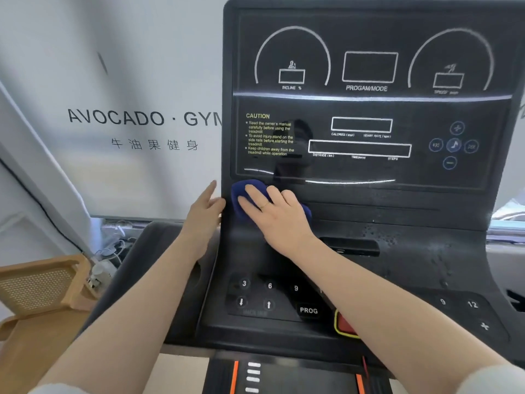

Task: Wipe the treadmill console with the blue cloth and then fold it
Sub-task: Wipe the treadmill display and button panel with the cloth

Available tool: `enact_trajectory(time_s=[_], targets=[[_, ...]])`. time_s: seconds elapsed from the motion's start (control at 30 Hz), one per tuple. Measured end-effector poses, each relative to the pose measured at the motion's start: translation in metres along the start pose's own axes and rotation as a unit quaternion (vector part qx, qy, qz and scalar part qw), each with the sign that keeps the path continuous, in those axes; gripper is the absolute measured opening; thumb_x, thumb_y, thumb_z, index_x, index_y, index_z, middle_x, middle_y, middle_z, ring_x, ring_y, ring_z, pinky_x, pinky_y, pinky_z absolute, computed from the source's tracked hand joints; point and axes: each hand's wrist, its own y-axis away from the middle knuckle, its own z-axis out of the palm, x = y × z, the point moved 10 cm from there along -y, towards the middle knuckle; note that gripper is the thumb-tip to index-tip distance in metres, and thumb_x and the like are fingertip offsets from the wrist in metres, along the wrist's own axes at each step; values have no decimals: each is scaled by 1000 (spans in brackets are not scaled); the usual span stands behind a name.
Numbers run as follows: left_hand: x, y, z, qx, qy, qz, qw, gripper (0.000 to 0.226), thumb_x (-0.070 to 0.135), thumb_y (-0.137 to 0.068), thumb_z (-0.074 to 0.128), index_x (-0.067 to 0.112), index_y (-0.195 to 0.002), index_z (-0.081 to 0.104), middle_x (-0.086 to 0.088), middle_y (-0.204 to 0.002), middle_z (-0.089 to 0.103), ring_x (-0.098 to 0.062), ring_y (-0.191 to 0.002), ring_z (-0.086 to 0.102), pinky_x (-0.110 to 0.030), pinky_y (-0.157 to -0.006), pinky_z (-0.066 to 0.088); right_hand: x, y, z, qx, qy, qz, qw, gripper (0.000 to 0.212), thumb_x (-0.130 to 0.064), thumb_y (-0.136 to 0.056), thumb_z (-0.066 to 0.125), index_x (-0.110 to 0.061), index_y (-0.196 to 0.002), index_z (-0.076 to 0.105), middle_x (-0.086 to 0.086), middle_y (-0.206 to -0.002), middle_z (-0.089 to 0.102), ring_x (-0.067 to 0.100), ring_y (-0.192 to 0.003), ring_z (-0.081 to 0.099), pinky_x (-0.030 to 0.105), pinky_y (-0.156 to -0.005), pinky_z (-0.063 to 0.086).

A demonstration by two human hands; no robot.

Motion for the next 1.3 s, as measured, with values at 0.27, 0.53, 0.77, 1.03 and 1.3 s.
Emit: enact_trajectory(time_s=[0.27,0.53,0.77,1.03,1.3], targets=[[50,-28,6,-74,-66,58,993,53,21,-97,44,41,-143,26,6,-136,47,-8,-114,50,-33,-104,37,88,34,-22,60,-51,208,975,62,-10,-45,70,-18,-107,67,9,-118,59,26,-79,38,32,-61,30],[83,-42,11,-117,-85,98,985,59,15,-92,51,43,-140,32,8,-120,60,-3,-112,52,-33,-103,41,110,42,-15,105,-73,429,894,70,15,-60,67,-6,-126,56,20,-132,49,30,-93,35,42,-70,47],[74,-50,9,-151,-58,73,984,52,25,-95,50,37,-142,32,-2,-122,60,-17,-111,57,-39,-99,45,5,-45,0,61,-55,147,986,73,-1,-61,73,-9,-131,53,14,-139,48,35,-101,43,39,-97,31],[69,-55,8,-162,-56,68,983,48,26,-95,46,44,-139,35,0,-119,59,-16,-111,55,-29,-89,45,109,-33,-29,151,-29,288,945,55,-8,-74,37,-14,-121,63,8,-134,55,30,-94,38,41,-78,45],[76,-51,10,-175,-16,88,981,41,12,-95,45,37,-128,50,6,-106,65,-17,-101,60,-33,-86,49,21,-76,-11,147,-94,125,977,64,4,-66,58,-15,-127,54,5,-139,45,32,-104,37,43,-95,35]])
